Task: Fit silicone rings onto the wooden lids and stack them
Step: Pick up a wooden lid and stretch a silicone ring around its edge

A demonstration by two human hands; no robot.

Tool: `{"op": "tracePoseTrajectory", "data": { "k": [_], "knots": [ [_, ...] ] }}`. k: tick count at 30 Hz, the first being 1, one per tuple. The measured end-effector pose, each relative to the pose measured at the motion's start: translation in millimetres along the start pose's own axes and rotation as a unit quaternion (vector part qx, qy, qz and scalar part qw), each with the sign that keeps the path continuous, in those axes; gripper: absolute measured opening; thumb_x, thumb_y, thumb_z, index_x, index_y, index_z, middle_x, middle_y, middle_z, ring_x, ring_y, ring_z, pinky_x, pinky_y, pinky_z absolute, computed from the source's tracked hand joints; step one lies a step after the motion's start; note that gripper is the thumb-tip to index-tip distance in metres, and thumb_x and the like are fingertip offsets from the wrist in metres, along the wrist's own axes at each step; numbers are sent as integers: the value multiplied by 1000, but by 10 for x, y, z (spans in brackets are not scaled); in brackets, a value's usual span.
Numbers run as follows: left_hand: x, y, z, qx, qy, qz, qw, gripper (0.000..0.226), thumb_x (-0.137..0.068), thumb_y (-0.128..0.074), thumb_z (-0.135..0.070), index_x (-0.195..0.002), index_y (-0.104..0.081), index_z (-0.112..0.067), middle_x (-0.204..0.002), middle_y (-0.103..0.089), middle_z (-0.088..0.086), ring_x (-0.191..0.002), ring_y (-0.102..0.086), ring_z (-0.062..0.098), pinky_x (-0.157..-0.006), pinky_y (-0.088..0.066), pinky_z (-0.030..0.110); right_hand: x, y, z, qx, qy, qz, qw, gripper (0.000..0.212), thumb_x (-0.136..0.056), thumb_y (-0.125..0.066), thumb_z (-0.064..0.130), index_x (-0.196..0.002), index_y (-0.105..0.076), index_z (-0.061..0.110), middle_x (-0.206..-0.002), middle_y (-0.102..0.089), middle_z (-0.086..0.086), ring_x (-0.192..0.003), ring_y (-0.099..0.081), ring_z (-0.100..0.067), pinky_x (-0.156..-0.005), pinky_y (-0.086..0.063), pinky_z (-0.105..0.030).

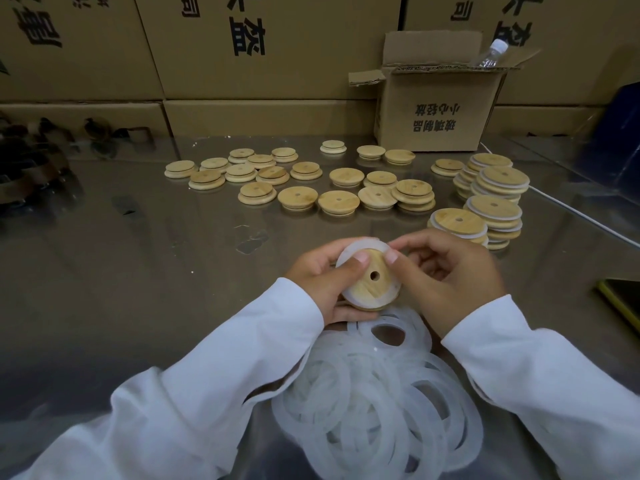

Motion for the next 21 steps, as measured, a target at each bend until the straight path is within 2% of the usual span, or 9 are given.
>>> {"op": "tracePoseTrajectory", "data": {
  "k": [3, 7, 11, 14, 18, 21],
  "knots": [
    [5, -4, -1, -4, -3, -2, 1000, 18, -93, -47, -19, -101, -63, -22, -102, -63, 11, -93, -63, 28, -61, -59, 32, -9, 11, -14, -13, -7, -10, 1000, 11, -74, -70, 18, -74, -67, 29, -63, -61, 3, -57, -51, -5, -54, -42, -11],
    [3, 0, -6, -1, -7, -2, 1000, 20, -93, -46, -23, -97, -66, -26, -105, -62, 10, -97, -63, 27, -63, -59, 34, -25, 13, -42, -76, -45, -8, 996, 16, -72, -74, 16, -68, -68, 31, -64, -64, 2, -60, -58, -17, -61, -51, -24],
    [-6, 4, -8, -14, -23, -10, 1000, 21, -93, -47, -23, -96, -66, -28, -104, -62, 8, -98, -62, 27, -64, -59, 34, -35, 13, -51, -112, -67, -3, 991, 19, -70, -75, 14, -63, -69, 30, -57, -63, 8, -54, -55, -7, -56, -49, -17],
    [-10, 16, -11, -42, -48, -29, 998, 17, -92, -49, -21, -97, -65, -23, -94, -65, 5, -88, -65, 23, -60, -59, 33, -34, 17, -34, -121, -76, -8, 990, 19, -69, -75, 11, -61, -70, 28, -62, -67, 3, -60, -60, -10, -61, -51, -19],
    [0, 39, -14, -36, -66, -59, 995, 11, -87, -56, -16, -84, -66, -14, -64, -70, -1, -62, -68, 12, -48, -54, 25, -45, 49, -6, -126, -79, -14, 989, 21, -70, -74, 10, -59, -70, 27, -64, -70, 6, -62, -62, -5, -63, -50, -12],
    [-6, 44, -19, -32, -72, -62, 995, 10, -86, -58, -14, -81, -67, -14, -61, -69, -2, -58, -67, 10, -48, -53, 23, -64, 68, -23, -140, -108, -15, 984, 22, -71, -73, 12, -56, -71, 28, -64, -70, 7, -63, -63, -5, -64, -52, -15]
  ]
}}
Point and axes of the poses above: each hand's wrist, its own x-axis away from the middle knuckle, its own y-axis out of the back of the hand, z = x × y, the point moved 3 cm from there along -x, towards the middle knuckle
